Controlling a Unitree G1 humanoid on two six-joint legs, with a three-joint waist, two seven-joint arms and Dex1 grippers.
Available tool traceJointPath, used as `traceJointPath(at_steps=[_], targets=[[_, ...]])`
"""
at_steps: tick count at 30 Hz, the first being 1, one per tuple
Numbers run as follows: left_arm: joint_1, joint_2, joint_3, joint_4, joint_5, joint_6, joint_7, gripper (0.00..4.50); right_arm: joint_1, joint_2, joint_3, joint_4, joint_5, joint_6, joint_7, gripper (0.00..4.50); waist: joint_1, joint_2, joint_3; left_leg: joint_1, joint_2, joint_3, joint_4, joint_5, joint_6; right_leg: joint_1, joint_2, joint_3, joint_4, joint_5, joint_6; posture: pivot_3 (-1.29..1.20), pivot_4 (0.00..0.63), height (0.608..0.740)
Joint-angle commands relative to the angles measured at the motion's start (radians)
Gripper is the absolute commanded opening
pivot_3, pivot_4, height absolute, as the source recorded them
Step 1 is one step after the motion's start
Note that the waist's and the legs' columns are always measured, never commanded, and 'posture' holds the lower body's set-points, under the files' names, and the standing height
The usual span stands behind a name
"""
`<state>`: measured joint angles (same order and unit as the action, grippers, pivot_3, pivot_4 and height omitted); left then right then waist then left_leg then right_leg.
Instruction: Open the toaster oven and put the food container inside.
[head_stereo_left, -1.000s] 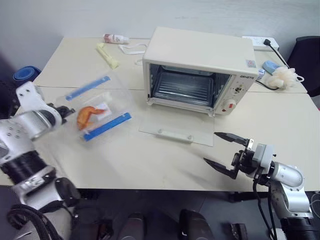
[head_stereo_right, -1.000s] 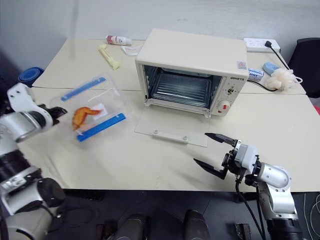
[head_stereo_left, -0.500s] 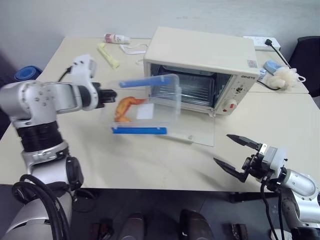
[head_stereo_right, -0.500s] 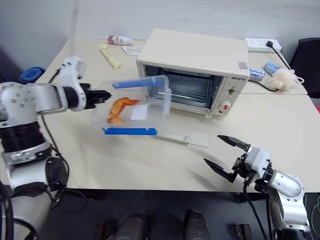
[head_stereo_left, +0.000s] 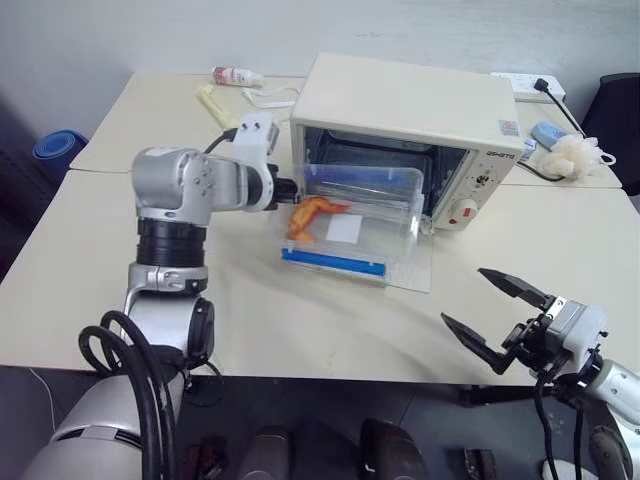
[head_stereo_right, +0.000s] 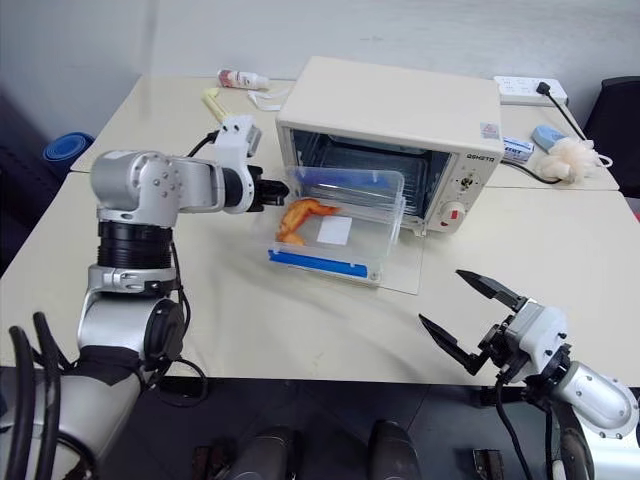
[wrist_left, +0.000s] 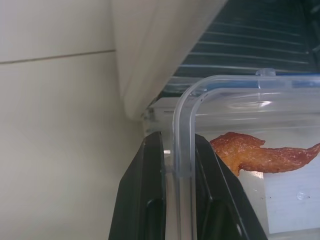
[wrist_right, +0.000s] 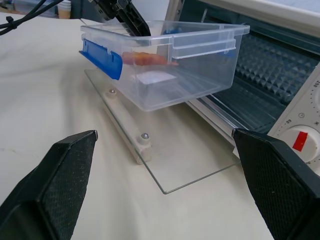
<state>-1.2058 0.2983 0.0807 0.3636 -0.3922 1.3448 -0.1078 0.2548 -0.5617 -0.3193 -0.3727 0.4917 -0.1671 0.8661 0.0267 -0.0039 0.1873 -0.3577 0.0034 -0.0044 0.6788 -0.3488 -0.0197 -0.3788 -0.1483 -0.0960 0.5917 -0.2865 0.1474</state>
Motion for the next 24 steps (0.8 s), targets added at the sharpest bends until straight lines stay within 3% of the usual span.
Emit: traceJointPath(at_steps=[1, 8, 14, 17, 21, 24], targets=[[-0.055, -0.021, 0.003, 0.058, 0.038, -0.075, -0.004, 0.22, 0.034, 0.021, -0.001, -0.059, -0.002, 0.000, -0.033, 4.50, 0.000, 0.000, 0.000, 0.000, 0.000, 0.000, 0.000, 0.000, 0.000, 0.000, 0.000, 0.000, 0.000, 0.000, 0.000, 0.00, 0.150, 0.740], [-0.067, -0.078, 0.062, 0.079, 0.040, -0.086, 0.007, 2.39, 0.078, 0.040, 0.021, -0.095, -0.002, 0.000, -0.048, 4.50, 0.000, 0.000, 0.000, 0.000, 0.000, 0.000, 0.000, 0.000, 0.001, 0.000, 0.000, 0.000, 0.000, 0.000, 0.000, 0.00, 0.150, 0.740], [-0.028, -0.044, 0.155, -0.001, -0.019, -0.091, -0.059, 4.15, 0.056, 0.022, 0.020, -0.099, 0.009, 0.018, -0.061, 4.50, -0.003, 0.000, 0.000, 0.000, 0.000, 0.000, 0.000, 0.000, 0.001, 0.000, 0.000, 0.000, 0.000, 0.000, 0.000, 0.00, 0.150, 0.740], [0.034, 0.042, 0.136, -0.077, -0.044, -0.100, -0.156, 4.15, 0.036, 0.002, 0.024, -0.116, 0.042, 0.079, -0.063, 4.50, -0.007, 0.000, 0.000, 0.001, 0.000, 0.001, 0.000, 0.000, 0.001, 0.000, 0.000, 0.001, 0.001, 0.000, 0.000, 0.00, 0.150, 0.740], [0.166, 0.223, 0.106, -0.164, -0.108, -0.167, -0.408, 4.15, 0.009, -0.066, 0.063, -0.170, 0.091, 0.231, -0.055, 4.50, -0.013, 0.002, 0.001, 0.002, 0.001, 0.002, -0.002, 0.000, 0.000, -0.002, 0.001, 0.003, 0.002, 0.000, 0.000, 0.00, 0.150, 0.740], [0.333, 0.371, 0.052, -0.220, -0.086, -0.423, -0.684, 3.56, -0.042, -0.112, 0.143, -0.188, 0.037, 0.343, -0.082, 3.87, -0.010, 0.002, 0.001, 0.002, 0.001, 0.003, -0.001, 0.000, 0.000, -0.002, 0.001, 0.004, 0.002, 0.000, 0.000, 0.00, 0.150, 0.740]])
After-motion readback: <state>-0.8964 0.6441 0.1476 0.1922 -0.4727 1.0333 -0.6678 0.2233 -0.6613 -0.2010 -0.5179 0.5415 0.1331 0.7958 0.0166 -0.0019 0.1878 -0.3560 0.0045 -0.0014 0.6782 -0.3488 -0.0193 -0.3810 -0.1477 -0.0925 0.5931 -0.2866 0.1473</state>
